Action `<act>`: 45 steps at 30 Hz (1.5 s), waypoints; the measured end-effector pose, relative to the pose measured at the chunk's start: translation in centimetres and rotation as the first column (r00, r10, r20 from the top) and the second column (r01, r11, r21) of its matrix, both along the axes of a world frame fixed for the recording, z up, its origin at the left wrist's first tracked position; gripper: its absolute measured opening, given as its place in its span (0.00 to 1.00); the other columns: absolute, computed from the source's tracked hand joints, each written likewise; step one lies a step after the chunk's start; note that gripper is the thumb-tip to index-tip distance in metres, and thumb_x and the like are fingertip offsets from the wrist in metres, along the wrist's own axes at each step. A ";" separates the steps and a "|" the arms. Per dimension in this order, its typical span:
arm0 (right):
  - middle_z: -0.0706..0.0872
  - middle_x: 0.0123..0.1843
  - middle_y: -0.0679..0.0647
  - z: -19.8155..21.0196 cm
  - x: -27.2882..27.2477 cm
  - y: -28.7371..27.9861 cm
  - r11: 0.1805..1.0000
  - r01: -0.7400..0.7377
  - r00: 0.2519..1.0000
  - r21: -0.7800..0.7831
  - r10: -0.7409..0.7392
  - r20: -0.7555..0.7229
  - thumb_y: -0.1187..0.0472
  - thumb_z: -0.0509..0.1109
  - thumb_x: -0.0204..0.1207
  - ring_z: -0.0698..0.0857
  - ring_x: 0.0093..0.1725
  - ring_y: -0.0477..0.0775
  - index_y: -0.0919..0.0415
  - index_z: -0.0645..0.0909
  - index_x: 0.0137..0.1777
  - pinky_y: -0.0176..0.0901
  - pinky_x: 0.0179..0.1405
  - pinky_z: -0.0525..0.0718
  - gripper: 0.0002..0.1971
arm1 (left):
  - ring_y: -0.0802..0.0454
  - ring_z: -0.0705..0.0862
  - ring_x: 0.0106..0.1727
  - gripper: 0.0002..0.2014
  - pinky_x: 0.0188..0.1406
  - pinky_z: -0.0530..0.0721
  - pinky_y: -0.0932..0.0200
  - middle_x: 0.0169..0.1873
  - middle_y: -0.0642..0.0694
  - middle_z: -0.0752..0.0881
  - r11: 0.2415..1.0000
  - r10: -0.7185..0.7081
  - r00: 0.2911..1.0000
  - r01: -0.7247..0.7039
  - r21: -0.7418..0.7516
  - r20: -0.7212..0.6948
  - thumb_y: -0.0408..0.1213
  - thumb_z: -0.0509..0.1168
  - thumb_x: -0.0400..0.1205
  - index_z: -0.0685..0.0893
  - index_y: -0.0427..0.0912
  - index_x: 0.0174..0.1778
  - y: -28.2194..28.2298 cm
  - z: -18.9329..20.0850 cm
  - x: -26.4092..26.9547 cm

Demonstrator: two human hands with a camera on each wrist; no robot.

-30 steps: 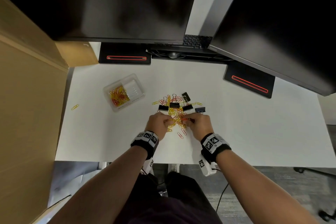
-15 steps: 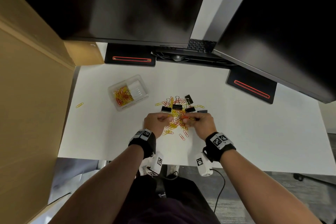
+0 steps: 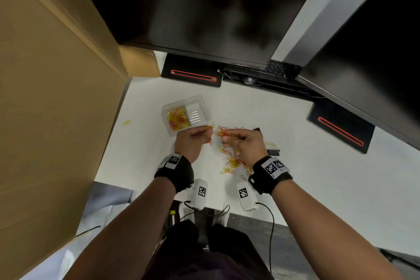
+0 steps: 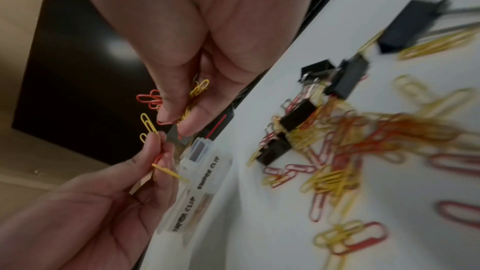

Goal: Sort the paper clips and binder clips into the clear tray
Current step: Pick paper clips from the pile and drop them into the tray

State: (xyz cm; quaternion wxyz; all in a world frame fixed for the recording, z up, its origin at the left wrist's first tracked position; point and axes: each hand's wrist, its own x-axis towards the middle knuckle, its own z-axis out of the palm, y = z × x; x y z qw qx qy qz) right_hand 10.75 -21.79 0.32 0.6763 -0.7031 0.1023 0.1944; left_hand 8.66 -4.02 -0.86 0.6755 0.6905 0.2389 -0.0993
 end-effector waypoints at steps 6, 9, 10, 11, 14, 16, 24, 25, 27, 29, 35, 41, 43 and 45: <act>0.93 0.46 0.58 -0.1 2.7 6.8 0.994 -0.108 0.994 0.015 0.108 -0.029 0.69 0.80 0.68 0.92 0.43 0.60 0.62 0.91 0.50 0.49 0.53 0.89 0.10 | 0.51 0.92 0.45 0.12 0.57 0.86 0.56 0.42 0.46 0.93 0.974 0.226 0.974 -0.226 0.008 -0.021 0.41 0.77 0.75 0.91 0.42 0.52 5.1 0.3 1.7; 0.93 0.45 0.59 -0.9 3.9 10.0 0.988 -0.155 0.987 -0.016 0.155 -0.033 0.68 0.81 0.68 0.92 0.43 0.60 0.60 0.91 0.50 0.56 0.56 0.88 0.10 | 0.51 0.92 0.48 0.15 0.60 0.87 0.51 0.44 0.47 0.93 0.964 0.264 0.963 -0.261 0.054 -0.055 0.44 0.78 0.73 0.91 0.44 0.54 6.7 -0.5 2.5; 0.93 0.45 0.59 -1.1 4.3 10.8 0.987 -0.159 0.987 -0.031 0.158 -0.038 0.67 0.81 0.68 0.92 0.44 0.60 0.60 0.91 0.49 0.58 0.56 0.88 0.10 | 0.52 0.92 0.47 0.13 0.60 0.87 0.49 0.42 0.48 0.93 0.960 0.276 0.959 -0.272 0.061 -0.070 0.45 0.78 0.72 0.92 0.46 0.51 7.0 -0.7 2.8; 0.93 0.44 0.60 -1.4 4.6 11.5 0.987 -0.157 0.987 -0.044 0.155 -0.041 0.66 0.81 0.68 0.92 0.44 0.61 0.59 0.91 0.48 0.59 0.56 0.88 0.10 | 0.52 0.92 0.46 0.11 0.58 0.88 0.49 0.41 0.49 0.93 0.956 0.290 0.953 -0.284 0.075 -0.085 0.46 0.78 0.72 0.93 0.49 0.48 7.3 -0.6 3.0; 0.93 0.41 0.60 -1.9 5.6 12.8 0.985 -0.153 0.987 -0.081 0.148 -0.056 0.65 0.82 0.67 0.93 0.42 0.61 0.53 0.92 0.42 0.60 0.54 0.89 0.07 | 0.56 0.90 0.43 0.10 0.48 0.86 0.63 0.44 0.49 0.93 0.940 0.317 0.941 -0.296 0.168 -0.115 0.45 0.76 0.75 0.92 0.49 0.51 8.1 -0.5 3.6; 0.93 0.40 0.58 -2.2 6.0 13.2 0.979 -0.159 0.986 -0.126 0.152 -0.062 0.63 0.82 0.67 0.93 0.40 0.59 0.53 0.91 0.41 0.58 0.53 0.90 0.05 | 0.58 0.87 0.41 0.14 0.38 0.80 0.71 0.48 0.48 0.92 0.931 0.330 0.936 -0.301 0.205 -0.122 0.45 0.76 0.76 0.90 0.45 0.56 8.3 -0.2 3.7; 0.91 0.49 0.61 -1.3 6.1 13.8 0.967 -0.232 0.969 -0.103 0.222 -0.104 0.72 0.74 0.73 0.92 0.46 0.57 0.63 0.85 0.54 0.54 0.50 0.91 0.11 | 0.56 0.88 0.52 0.17 0.51 0.80 0.68 0.51 0.48 0.92 0.912 0.302 0.952 -0.274 0.306 -0.049 0.49 0.75 0.76 0.90 0.44 0.57 8.7 0.2 4.0; 0.90 0.50 0.61 -1.2 6.0 13.8 0.967 -0.235 0.969 -0.096 0.225 -0.104 0.73 0.72 0.74 0.92 0.47 0.58 0.61 0.84 0.53 0.54 0.49 0.91 0.11 | 0.57 0.88 0.50 0.16 0.51 0.80 0.68 0.50 0.48 0.92 0.908 0.290 0.957 -0.264 0.324 -0.032 0.49 0.75 0.76 0.91 0.45 0.56 8.6 0.3 4.0; 0.89 0.49 0.61 -1.2 6.0 13.7 0.969 -0.232 0.969 -0.088 0.222 -0.104 0.74 0.72 0.74 0.92 0.47 0.59 0.59 0.84 0.51 0.54 0.48 0.91 0.11 | 0.61 0.87 0.45 0.14 0.47 0.81 0.70 0.47 0.50 0.93 0.903 0.277 0.961 -0.263 0.339 0.006 0.48 0.74 0.76 0.92 0.46 0.54 8.5 0.6 4.0; 0.89 0.45 0.60 -1.3 5.9 13.2 0.966 -0.233 0.971 -0.113 0.225 -0.079 0.74 0.72 0.73 0.91 0.45 0.61 0.59 0.84 0.49 0.55 0.47 0.91 0.10 | 0.61 0.88 0.42 0.12 0.47 0.84 0.68 0.42 0.52 0.93 0.898 0.287 0.957 -0.286 0.334 0.047 0.48 0.75 0.76 0.92 0.46 0.50 8.7 0.6 4.0; 0.89 0.37 0.53 -0.9 4.9 8.7 0.977 -0.143 0.990 -0.156 0.143 -0.015 0.74 0.68 0.75 0.90 0.42 0.56 0.60 0.86 0.49 0.48 0.39 0.89 0.10 | 0.57 0.89 0.45 0.08 0.49 0.86 0.63 0.41 0.54 0.92 0.831 0.399 0.916 -0.384 0.402 0.050 0.47 0.75 0.74 0.92 0.50 0.44 12.8 -1.4 4.0; 0.91 0.42 0.49 -2.0 1.4 0.0 0.901 -0.026 0.996 -0.433 0.058 0.061 0.66 0.71 0.75 0.88 0.42 0.48 0.53 0.88 0.46 0.40 0.44 0.87 0.07 | 0.43 0.77 0.72 0.21 0.74 0.74 0.48 0.71 0.40 0.79 0.689 0.303 0.950 -0.163 0.706 -0.076 0.42 0.66 0.80 0.81 0.44 0.70 16.4 -4.8 3.4; 0.90 0.46 0.48 -2.5 -0.1 -2.2 0.829 -0.070 0.990 -0.555 0.126 0.063 0.65 0.71 0.75 0.88 0.44 0.50 0.53 0.87 0.46 0.35 0.43 0.86 0.07 | 0.42 0.70 0.77 0.23 0.75 0.69 0.51 0.77 0.39 0.71 0.653 0.334 0.938 -0.158 0.741 -0.095 0.40 0.60 0.84 0.74 0.42 0.76 16.3 -5.2 3.0; 0.88 0.50 0.51 -3.0 -1.6 -3.7 0.757 -0.144 0.968 -0.638 0.242 0.070 0.66 0.75 0.72 0.86 0.48 0.52 0.55 0.87 0.50 0.39 0.47 0.86 0.09 | 0.45 0.69 0.78 0.21 0.72 0.70 0.52 0.77 0.41 0.72 0.672 0.301 0.953 -0.178 0.718 -0.045 0.38 0.56 0.86 0.74 0.43 0.76 16.2 -5.5 2.6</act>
